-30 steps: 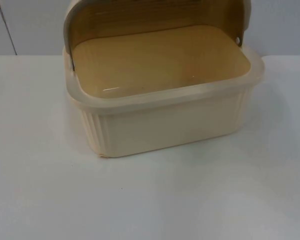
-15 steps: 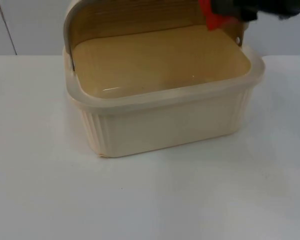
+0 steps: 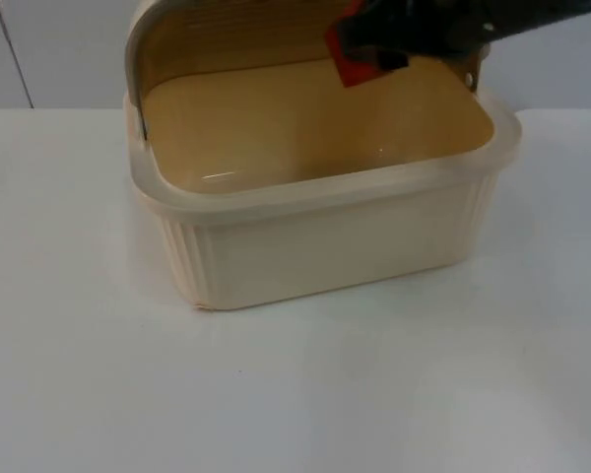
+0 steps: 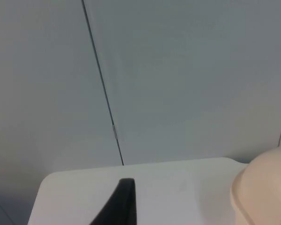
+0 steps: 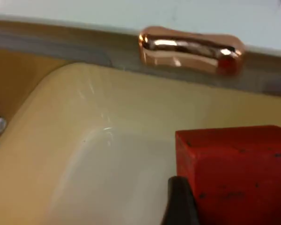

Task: Open the box lid with the left hand, place the block into the box with the right hand, then close the box lid with the left hand.

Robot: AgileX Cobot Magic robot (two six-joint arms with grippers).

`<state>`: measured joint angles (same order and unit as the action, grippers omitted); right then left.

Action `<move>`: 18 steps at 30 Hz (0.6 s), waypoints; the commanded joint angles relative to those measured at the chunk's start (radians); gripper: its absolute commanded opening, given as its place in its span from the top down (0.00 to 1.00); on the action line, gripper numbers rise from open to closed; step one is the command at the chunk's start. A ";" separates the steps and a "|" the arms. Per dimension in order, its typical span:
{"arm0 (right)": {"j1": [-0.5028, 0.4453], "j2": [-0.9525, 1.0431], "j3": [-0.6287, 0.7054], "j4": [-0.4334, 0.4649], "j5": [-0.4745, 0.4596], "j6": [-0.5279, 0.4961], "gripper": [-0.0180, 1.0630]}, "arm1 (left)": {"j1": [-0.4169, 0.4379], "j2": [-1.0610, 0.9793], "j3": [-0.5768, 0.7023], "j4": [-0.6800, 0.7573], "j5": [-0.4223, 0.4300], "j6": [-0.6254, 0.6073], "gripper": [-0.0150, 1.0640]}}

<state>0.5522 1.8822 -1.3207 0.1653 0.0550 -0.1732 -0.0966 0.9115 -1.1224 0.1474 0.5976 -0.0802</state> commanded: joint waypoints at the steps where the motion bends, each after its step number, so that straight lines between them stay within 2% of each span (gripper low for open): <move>1: 0.003 0.041 -0.052 -0.003 0.021 0.001 0.98 | 0.004 -0.003 0.001 -0.001 0.001 -0.004 0.02; 14: 0.003 0.138 -0.071 -0.007 0.024 0.001 0.98 | 0.004 -0.003 0.001 0.029 0.014 -0.004 0.02; 17: 0.001 0.138 -0.071 -0.007 0.023 0.001 0.95 | 0.004 -0.003 0.001 0.029 0.014 -0.004 0.02; 18: 0.001 0.138 -0.071 -0.007 0.023 0.001 0.90 | 0.004 -0.003 0.001 0.029 0.014 -0.004 0.02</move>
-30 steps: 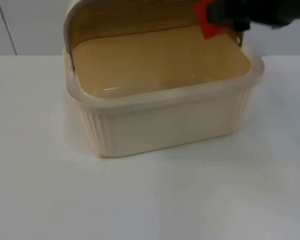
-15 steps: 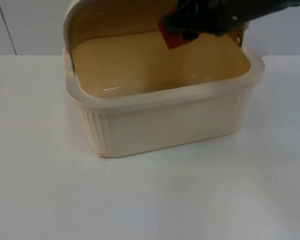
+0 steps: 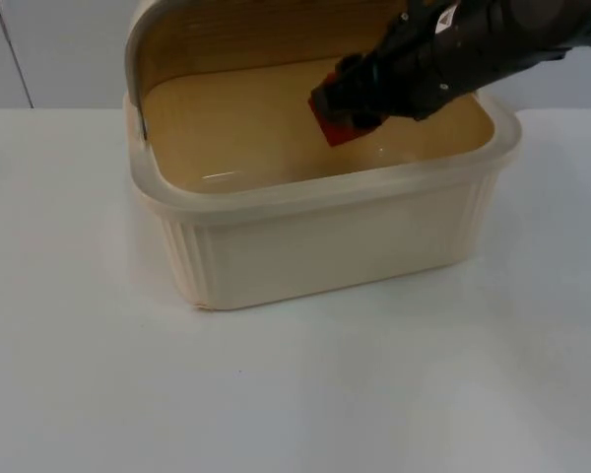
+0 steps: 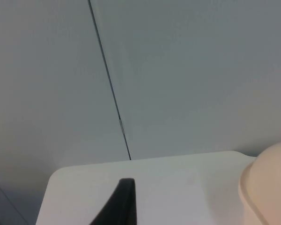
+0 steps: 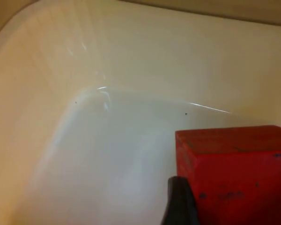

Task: Open the box lid with the left hand, place the block into the box with the right hand, then close the box lid with the left hand.

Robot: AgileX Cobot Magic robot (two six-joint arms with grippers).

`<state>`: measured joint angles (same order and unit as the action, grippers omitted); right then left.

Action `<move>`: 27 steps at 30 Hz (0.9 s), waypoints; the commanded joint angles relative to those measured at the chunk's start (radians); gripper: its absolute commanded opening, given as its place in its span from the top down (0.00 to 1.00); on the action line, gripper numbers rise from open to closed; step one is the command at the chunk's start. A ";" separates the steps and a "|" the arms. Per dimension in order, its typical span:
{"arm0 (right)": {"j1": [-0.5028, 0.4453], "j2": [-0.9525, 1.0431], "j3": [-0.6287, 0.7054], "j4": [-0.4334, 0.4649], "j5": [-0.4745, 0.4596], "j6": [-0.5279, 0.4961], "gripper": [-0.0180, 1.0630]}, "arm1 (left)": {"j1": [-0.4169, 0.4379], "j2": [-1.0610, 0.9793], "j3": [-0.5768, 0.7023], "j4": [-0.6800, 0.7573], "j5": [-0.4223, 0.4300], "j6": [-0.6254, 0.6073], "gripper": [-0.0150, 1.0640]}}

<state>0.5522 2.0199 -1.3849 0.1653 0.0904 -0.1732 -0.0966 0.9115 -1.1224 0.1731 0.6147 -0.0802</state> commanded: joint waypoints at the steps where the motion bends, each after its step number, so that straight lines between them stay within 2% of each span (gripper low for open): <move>1: 0.001 0.000 -0.007 -0.007 -0.010 0.001 0.85 | 0.004 -0.003 0.001 0.003 -0.003 -0.004 0.02; 2: 0.001 0.000 -0.007 -0.007 -0.005 0.001 0.78 | 0.004 -0.003 0.001 0.003 -0.003 -0.004 0.02; 3: 0.001 0.000 -0.007 -0.007 -0.003 0.001 0.66 | 0.004 -0.003 0.001 0.003 -0.005 -0.004 0.02; 4: 0.001 0.000 -0.007 -0.007 -0.003 0.001 0.60 | 0.004 -0.003 0.001 0.003 -0.005 -0.004 0.02; 5: 0.001 0.000 -0.007 -0.007 -0.003 0.001 0.60 | 0.004 -0.003 0.001 0.003 -0.005 -0.004 0.02; 7: 0.001 0.000 -0.007 -0.007 0.005 0.001 0.34 | 0.004 -0.003 0.001 0.003 -0.005 -0.004 0.02; 8: 0.001 0.000 -0.007 -0.007 0.015 0.001 0.10 | 0.004 -0.003 0.001 0.003 -0.005 -0.004 0.02; 9: 0.001 0.000 -0.007 -0.007 0.027 -0.002 0.01 | 0.004 -0.003 0.001 0.003 -0.005 -0.004 0.02; 17: 0.001 -0.015 -0.007 -0.007 0.085 -0.002 0.01 | 0.004 -0.003 0.001 0.003 -0.005 -0.004 0.02; 22: 0.001 -0.075 -0.007 -0.007 0.225 -0.002 0.01 | 0.004 -0.003 0.001 0.003 -0.005 -0.004 0.02; 23: 0.001 -0.075 -0.007 -0.007 0.225 -0.002 0.01 | 0.004 -0.003 0.001 0.003 -0.005 -0.004 0.02; 26: 0.001 -0.123 -0.007 -0.007 0.338 -0.002 0.01 | 0.004 -0.003 0.001 0.003 -0.005 -0.004 0.02; 27: 0.001 -0.123 -0.007 -0.007 0.338 -0.002 0.01 | 0.004 -0.003 0.001 0.003 -0.005 -0.004 0.02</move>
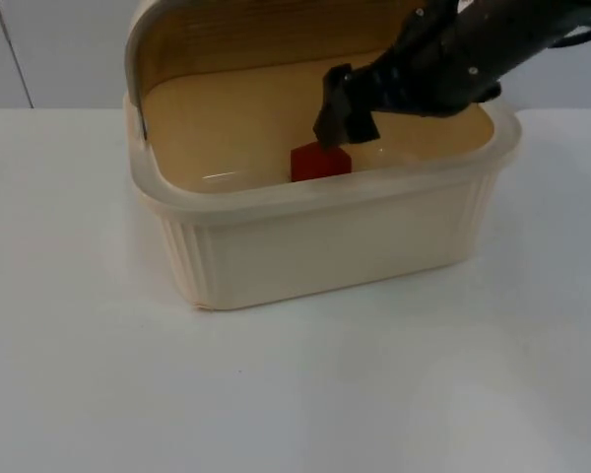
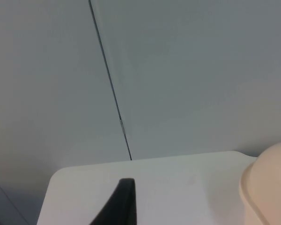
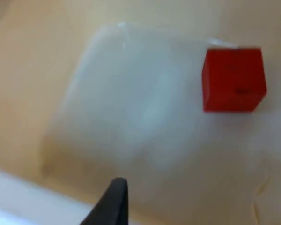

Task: Open the box lid with the left hand, place the block into the box with the right hand, then close the box lid with the left hand.

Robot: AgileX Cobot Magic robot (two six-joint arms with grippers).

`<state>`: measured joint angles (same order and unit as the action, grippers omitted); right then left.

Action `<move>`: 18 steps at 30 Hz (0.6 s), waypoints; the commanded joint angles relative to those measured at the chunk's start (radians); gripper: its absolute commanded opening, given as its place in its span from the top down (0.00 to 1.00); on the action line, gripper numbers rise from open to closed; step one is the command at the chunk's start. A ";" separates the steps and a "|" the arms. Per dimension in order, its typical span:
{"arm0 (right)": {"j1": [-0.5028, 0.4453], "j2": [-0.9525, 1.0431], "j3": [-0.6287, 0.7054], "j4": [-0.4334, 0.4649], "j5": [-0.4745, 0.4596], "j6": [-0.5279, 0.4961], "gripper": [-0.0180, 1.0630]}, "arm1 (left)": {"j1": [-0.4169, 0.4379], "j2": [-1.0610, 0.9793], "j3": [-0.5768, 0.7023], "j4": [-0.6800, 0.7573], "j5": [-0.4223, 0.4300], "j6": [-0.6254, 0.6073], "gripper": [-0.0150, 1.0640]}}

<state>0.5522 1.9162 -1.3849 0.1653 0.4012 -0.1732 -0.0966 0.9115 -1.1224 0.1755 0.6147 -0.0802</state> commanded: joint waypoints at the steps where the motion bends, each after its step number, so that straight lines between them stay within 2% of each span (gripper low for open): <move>1: 0.001 -0.033 -0.007 -0.009 0.073 -0.002 0.01 | 0.004 -0.003 0.001 -0.002 -0.005 -0.004 0.02; 4: 0.001 -0.073 -0.007 -0.083 0.222 -0.002 0.01 | 0.004 -0.003 0.001 -0.003 -0.001 -0.004 0.02; 10: -0.008 -0.150 -0.007 -0.090 0.279 0.005 0.01 | 0.004 -0.003 0.001 -0.005 0.014 -0.004 0.02; 18: -0.008 -0.275 -0.007 -0.087 0.288 0.035 0.01 | -0.026 -0.003 0.001 -0.003 0.045 -0.004 0.02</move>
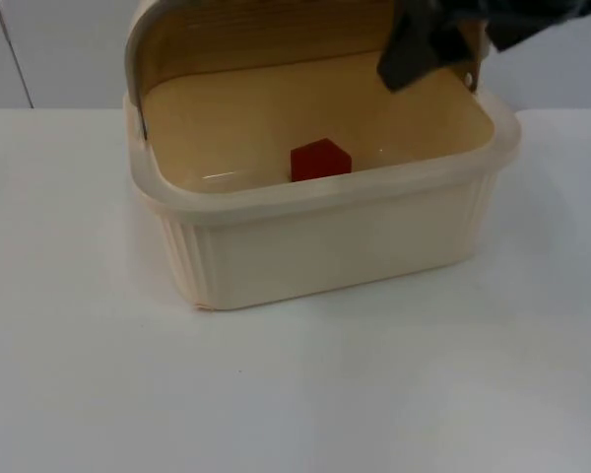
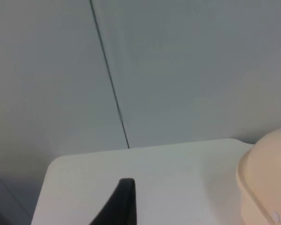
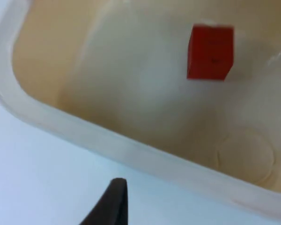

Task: Open the box lid with the left hand, place the block into the box with the right hand, then close the box lid with the left hand.

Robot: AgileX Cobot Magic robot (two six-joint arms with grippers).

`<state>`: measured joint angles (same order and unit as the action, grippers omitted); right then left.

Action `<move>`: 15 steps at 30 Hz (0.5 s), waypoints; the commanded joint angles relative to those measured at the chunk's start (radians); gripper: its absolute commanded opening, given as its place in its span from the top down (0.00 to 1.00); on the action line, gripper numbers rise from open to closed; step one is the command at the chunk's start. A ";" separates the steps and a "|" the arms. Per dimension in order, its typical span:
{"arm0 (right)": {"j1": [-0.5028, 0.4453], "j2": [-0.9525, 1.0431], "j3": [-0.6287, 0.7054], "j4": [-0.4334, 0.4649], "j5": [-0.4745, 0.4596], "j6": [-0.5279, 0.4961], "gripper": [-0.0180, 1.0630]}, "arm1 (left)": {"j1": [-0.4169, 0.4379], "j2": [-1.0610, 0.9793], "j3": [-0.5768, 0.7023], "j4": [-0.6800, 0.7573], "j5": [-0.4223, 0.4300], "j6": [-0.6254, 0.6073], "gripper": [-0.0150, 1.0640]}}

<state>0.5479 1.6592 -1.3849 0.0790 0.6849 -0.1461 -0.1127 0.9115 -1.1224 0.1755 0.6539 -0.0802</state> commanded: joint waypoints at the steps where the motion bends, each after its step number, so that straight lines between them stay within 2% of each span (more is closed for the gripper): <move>1: -0.003 -0.040 -0.003 -0.001 0.007 0.008 0.01 | -0.013 -0.003 0.001 -0.003 0.006 -0.004 0.02; 6: -0.003 -0.136 0.051 -0.006 -0.010 0.013 0.01 | -0.017 -0.003 0.001 0.005 0.013 -0.004 0.02; 15: -0.003 -0.386 0.240 -0.025 -0.219 0.061 0.01 | -0.017 -0.003 0.001 0.009 0.006 -0.004 0.02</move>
<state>0.5479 1.2961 -1.1543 0.0593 0.4999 -0.0929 -0.1240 0.9115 -1.1224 0.1803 0.6674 -0.0802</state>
